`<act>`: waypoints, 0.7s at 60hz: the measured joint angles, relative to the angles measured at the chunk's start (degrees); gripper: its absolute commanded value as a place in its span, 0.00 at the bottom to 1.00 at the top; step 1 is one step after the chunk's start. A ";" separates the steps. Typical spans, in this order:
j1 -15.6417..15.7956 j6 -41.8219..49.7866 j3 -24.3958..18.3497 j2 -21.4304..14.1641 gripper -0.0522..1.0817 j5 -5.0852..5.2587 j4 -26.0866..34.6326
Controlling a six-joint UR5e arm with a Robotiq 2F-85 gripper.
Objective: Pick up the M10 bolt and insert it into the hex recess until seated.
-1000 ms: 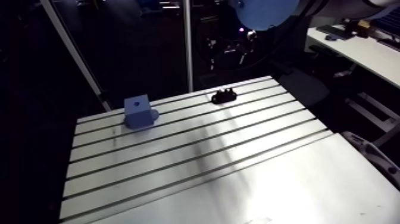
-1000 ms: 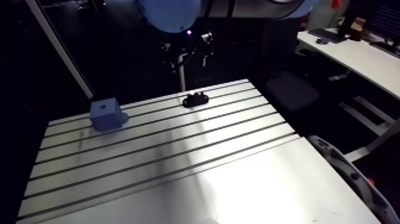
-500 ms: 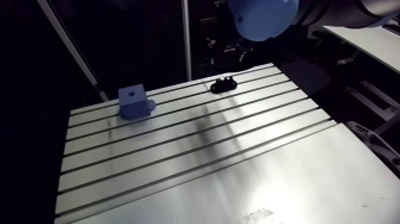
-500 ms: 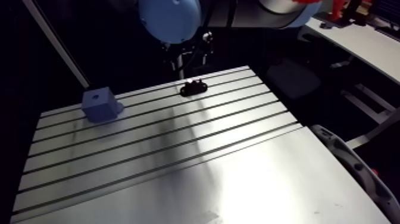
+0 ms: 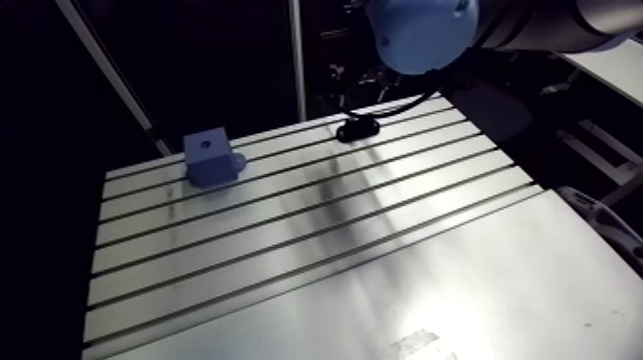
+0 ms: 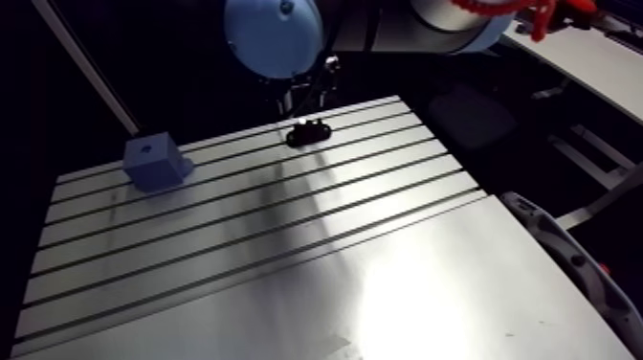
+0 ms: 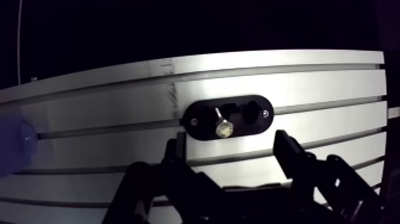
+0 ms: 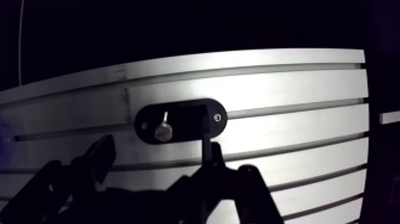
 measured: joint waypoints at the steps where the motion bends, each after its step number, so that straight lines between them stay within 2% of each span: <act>1: -0.02 0.01 0.01 0.07 0.35 0.05 -0.03; 9: -0.24 0.03 0.09 0.70 0.39 0.37 -0.22; 42: -0.75 -0.44 -0.10 1.98 0.41 0.93 -0.32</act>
